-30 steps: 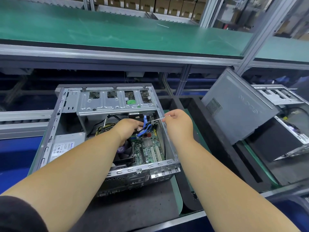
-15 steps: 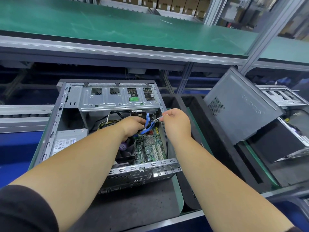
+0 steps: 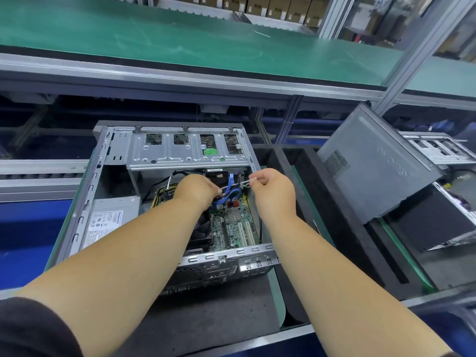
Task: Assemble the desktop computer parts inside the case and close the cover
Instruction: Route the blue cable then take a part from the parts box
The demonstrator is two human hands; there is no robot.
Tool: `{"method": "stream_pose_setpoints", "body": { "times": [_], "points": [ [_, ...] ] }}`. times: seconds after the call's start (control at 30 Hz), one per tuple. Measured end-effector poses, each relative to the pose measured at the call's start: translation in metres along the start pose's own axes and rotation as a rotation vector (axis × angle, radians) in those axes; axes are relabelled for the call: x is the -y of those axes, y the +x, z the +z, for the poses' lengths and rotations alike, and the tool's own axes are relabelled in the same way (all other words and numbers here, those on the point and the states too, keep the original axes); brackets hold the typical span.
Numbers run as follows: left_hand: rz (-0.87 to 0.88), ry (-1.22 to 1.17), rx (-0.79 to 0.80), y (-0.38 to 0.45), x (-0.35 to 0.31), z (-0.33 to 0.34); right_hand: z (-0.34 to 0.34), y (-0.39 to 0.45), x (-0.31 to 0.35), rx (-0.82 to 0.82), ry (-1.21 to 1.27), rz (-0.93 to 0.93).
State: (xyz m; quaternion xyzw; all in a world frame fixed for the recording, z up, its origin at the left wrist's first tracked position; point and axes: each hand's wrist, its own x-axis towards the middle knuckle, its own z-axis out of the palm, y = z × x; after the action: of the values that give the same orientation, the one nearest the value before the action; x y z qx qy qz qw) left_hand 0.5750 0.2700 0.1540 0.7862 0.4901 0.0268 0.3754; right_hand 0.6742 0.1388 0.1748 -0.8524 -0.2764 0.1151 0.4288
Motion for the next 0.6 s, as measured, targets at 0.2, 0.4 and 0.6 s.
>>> {"method": "stream_pose_setpoints", "body": {
  "times": [0.2, 0.4, 0.6],
  "points": [
    [0.165, -0.038, -0.195, -0.009, 0.005, -0.003, 0.003, 0.003, 0.003, 0.006, -0.212, -0.108],
    [0.454, -0.241, -0.112, -0.007, 0.007, 0.001, 0.003, 0.015, 0.016, 0.053, -0.467, -0.2],
    [0.512, -0.297, -0.043, 0.001, 0.006, 0.003, 0.008, 0.011, 0.013, 0.066, -0.473, -0.271]
  ]
}}
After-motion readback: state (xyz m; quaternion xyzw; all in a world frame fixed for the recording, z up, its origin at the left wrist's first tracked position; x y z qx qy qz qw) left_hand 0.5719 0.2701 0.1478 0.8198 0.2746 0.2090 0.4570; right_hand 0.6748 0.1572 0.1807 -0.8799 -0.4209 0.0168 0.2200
